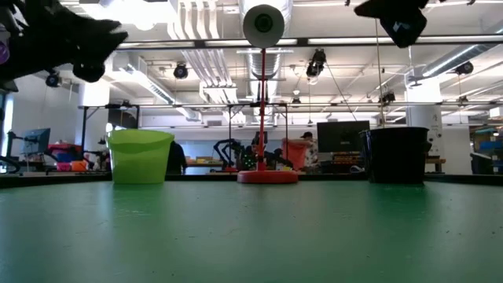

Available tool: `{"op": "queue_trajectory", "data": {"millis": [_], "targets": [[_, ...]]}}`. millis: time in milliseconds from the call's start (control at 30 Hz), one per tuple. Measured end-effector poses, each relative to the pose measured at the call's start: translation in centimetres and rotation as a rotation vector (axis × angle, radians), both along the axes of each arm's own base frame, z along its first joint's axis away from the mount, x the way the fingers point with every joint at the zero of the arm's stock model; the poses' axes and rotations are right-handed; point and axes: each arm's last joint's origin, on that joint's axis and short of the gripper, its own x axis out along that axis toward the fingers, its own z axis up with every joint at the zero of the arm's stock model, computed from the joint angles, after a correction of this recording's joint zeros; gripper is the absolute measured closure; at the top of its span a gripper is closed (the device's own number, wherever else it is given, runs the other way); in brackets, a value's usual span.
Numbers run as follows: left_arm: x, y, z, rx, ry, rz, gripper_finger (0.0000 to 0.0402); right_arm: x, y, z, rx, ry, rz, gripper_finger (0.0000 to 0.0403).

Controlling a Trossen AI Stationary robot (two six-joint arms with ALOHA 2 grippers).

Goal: Sort candy
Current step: Return to Home Position

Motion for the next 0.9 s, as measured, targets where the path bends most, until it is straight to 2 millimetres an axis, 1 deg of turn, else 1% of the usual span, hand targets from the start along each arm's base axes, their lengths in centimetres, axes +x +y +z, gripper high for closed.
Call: {"op": "queue_trajectory", "data": {"millis": [200, 367, 467, 700, 833, 900], "targets": [[0.1, 0.9, -0.6, 0.040, 0.049, 0.299, 0.0275, -0.4, -0.1, -1.3, 0.038, 0.045, 0.013, 0.0236], [-0.1, 1.4, -1.0, -0.025, 0.067, 0.478, 0.0275, -1.6, -0.8, -1.6, 0.058, 0.028, 0.002, 0.0236], [0.0, 1.5, -1.3, -0.046, 0.091, 0.477, 0.0275, -2.9, -1.4, -1.5, 0.080, -0.019, 0.005, 0.0236], [0.1, 1.5, -1.5, -0.033, 0.124, 0.464, 0.0275, -6.5, -3.1, -0.9, 0.070, -0.232, 0.063, 0.0236], [0.1, 1.5, -1.6, -0.042, 0.135, 0.462, 0.0275, -8.1, -3.7, -1.0, 0.097, -0.288, 0.158, 0.0236], [0.1, 1.5, -1.6, -0.049, 0.129, 0.459, 0.0275, -9.1, -4.0, -0.6, 0.113, -0.343, 0.216, 0.0236]]}}
